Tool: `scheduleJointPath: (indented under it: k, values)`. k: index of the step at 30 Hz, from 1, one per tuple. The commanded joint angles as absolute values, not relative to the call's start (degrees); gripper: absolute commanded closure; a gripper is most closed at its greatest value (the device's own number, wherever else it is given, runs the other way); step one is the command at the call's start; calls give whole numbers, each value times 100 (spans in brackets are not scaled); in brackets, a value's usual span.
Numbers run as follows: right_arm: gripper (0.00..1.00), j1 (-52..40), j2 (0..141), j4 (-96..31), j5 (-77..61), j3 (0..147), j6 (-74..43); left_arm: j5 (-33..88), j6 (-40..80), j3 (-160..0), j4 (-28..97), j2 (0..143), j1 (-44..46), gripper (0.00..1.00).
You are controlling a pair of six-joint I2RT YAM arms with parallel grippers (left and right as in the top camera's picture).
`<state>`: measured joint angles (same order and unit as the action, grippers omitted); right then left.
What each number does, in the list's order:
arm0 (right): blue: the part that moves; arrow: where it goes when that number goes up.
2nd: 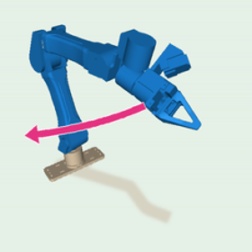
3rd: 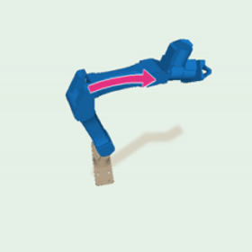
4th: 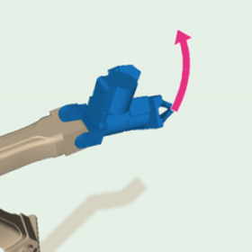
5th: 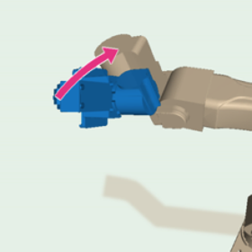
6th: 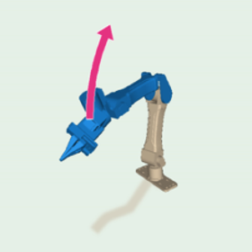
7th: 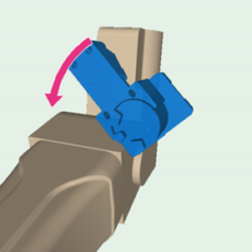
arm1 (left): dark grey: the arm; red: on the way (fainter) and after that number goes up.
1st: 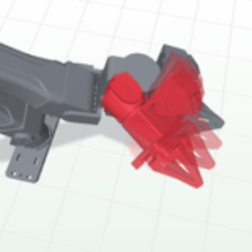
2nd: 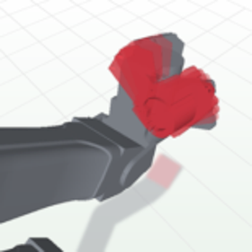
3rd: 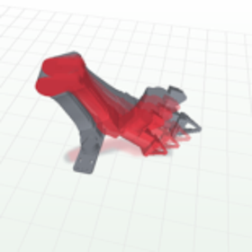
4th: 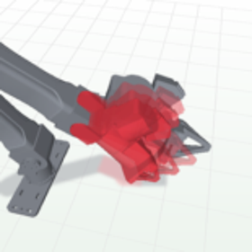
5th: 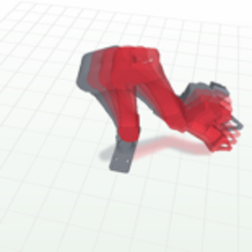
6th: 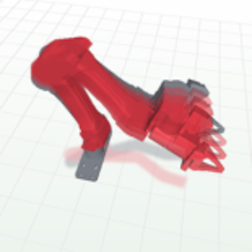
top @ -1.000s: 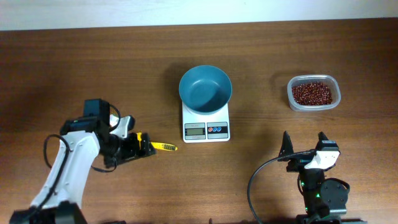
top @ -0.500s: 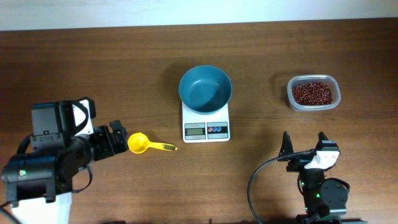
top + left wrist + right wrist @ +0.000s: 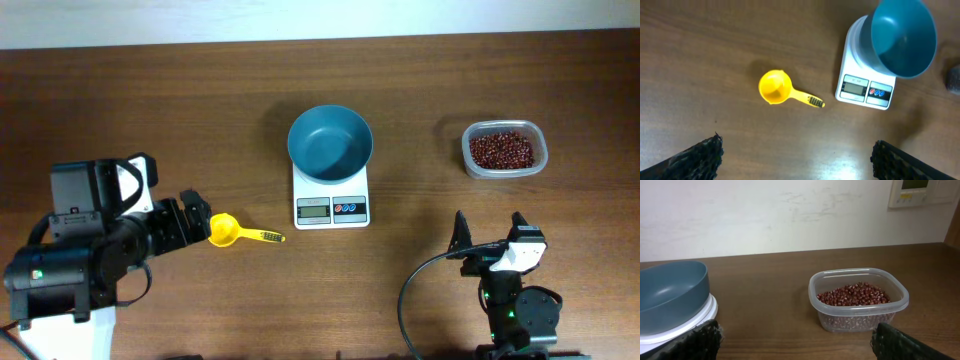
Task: Scoop item into bowl and weigh 50g on scale
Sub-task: 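Move the left gripper down onto the yellow scoop's cup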
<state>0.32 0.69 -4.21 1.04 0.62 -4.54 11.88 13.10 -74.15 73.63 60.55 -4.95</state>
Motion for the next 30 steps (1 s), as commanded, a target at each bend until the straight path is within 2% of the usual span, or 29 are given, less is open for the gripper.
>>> scheduleJointPath:
  k: [1,5,8,11,20,22,30]
  values:
    - [1,5,36,-451,196,32,-471,1164,1345,-7419,7293,6104,-515,1]
    - [1,5,36,-451,196,32,-471,1041,1406,-7105,7336,6525,-515,1]
    - [1,5,36,-451,196,32,-471,340,2349,-6641,7275,6906,-515,1]
    - [1,5,36,-451,196,32,-471,316,2633,-6077,6716,7199,-515,1]
    - [1,5,36,-451,196,32,-471,318,2633,-5328,5505,8064,-515,3]
    - [1,5,36,-451,196,32,-471,318,2633,-5330,5352,8285,-515,7]
    - [1,5,36,-451,196,32,-471,316,2633,-5328,5096,8971,-515,8]
